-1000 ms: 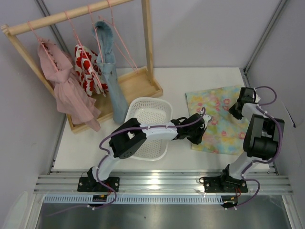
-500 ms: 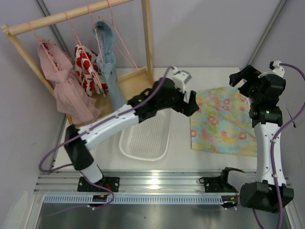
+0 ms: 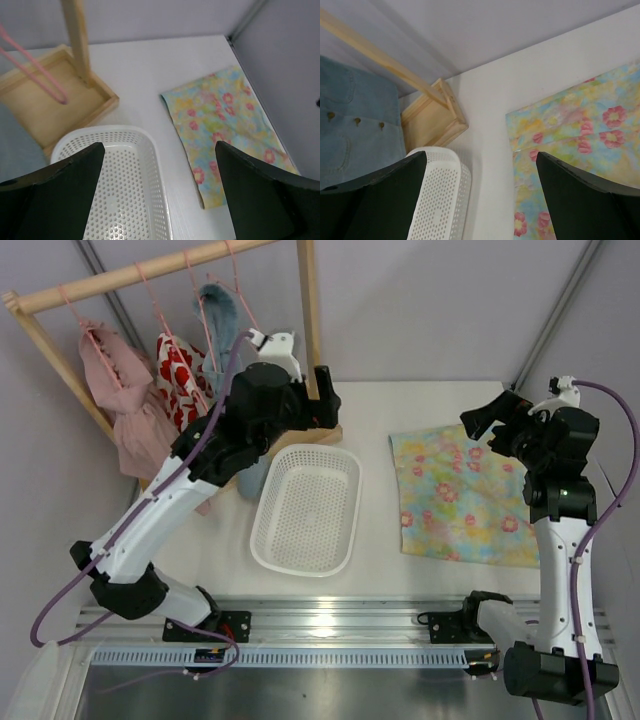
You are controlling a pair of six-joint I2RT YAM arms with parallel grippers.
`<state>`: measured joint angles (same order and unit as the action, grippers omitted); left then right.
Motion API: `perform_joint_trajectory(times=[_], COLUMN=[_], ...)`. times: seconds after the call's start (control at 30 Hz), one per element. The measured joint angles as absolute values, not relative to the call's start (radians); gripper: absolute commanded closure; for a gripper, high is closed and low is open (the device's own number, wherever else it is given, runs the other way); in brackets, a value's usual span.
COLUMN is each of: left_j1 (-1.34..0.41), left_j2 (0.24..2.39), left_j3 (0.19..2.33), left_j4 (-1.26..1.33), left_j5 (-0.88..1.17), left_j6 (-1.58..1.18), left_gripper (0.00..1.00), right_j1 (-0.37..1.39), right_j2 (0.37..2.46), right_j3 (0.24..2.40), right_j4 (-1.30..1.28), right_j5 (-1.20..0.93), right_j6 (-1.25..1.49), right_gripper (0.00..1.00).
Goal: Place the skirt on the hanger
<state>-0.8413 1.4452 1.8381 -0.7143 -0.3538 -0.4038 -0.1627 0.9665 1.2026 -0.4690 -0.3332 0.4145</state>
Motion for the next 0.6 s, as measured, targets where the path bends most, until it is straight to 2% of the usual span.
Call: perform_joint_trajectory(times=[0.3,0.6], left_j1=[-0.822,-0.752], left_j2=[1.513,1.81], left_j3=[2.064,2.223], left_j4=[-0.878,-0.91], left_j5=[-0.692,-0.963], left_j6=[-0.495,-0.485], left_gripper=[0.06,0.08], right_j1=[-0.099,-0.068], right_j2=[0.973,0.986], right_j3=[1.203,1.223], right_j4=[-0.467,-0.535], right_j5=[-0.383,-0.314], right_j6=[0.371,0.328], right_gripper=[0.0,0.0])
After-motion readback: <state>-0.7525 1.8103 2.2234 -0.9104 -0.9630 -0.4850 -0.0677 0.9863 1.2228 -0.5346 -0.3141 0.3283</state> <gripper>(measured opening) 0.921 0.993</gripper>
